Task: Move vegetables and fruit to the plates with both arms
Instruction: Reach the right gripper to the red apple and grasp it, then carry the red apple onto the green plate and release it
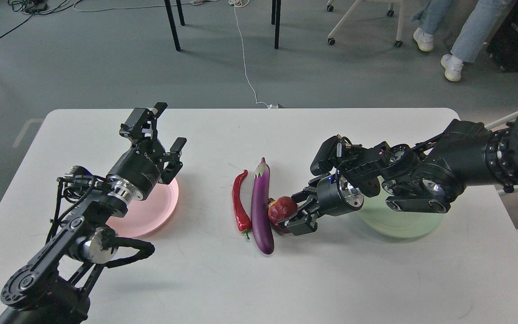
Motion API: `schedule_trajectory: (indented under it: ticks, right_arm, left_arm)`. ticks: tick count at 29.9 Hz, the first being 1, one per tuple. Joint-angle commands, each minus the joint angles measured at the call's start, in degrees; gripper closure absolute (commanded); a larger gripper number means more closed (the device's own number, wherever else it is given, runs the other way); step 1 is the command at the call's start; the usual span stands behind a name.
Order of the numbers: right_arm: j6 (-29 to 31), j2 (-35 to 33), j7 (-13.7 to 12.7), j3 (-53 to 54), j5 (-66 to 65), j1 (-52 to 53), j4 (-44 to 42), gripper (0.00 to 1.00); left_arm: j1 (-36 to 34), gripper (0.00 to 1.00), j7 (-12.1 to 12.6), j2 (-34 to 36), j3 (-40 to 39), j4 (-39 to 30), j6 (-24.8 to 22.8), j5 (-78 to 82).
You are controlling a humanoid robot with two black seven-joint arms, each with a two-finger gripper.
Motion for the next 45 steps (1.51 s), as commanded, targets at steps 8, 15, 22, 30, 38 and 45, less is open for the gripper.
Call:
schedule_trajectory:
  ticks: [8, 15, 22, 30, 38, 45]
  right_arm:
    - [-0.51, -3.61, -0.01, 0.22, 0.33, 3.11, 1.11, 0.6]
    - [-0.16, -17.22, -0.01, -0.39, -3.34, 10.5, 8.92, 0.6]
    - [0.1, -29.9, -0.01, -6.1, -13.55, 9.28, 9.28, 0.6]
    - [-0.33, -31.31, -0.01, -4.97, -13.2, 0.94, 4.45, 0.49]
    - [-0.77, -32.19, -0.01, 0.31, -12.85, -1.18, 5.5, 0.04]
    - [-0.25, -37.46, -0.01, 13.2, -3.48, -0.73, 9.11, 0.04]
  left_arm:
    - [-0.09, 0.02, 0.0, 0.02, 0.0, 0.03, 0.0, 0.08]
    - [-0.17, 0.02, 0.0, -0.5, 0.0, 0.03, 0.0, -0.01]
    - [0.0, 0.02, 0.0, -0.94, 0.0, 0.12, 0.0, 0.08]
    - [0.0, 0.02, 0.0, -1.21, 0.0, 0.2, 0.08, 0.17]
    - [-0.35, 0.02, 0.0, -0.77, 0.0, 0.2, 0.08, 0.08]
    - [-0.61, 0.02, -0.08, 0.2, 0.0, 0.38, 0.26, 0.08]
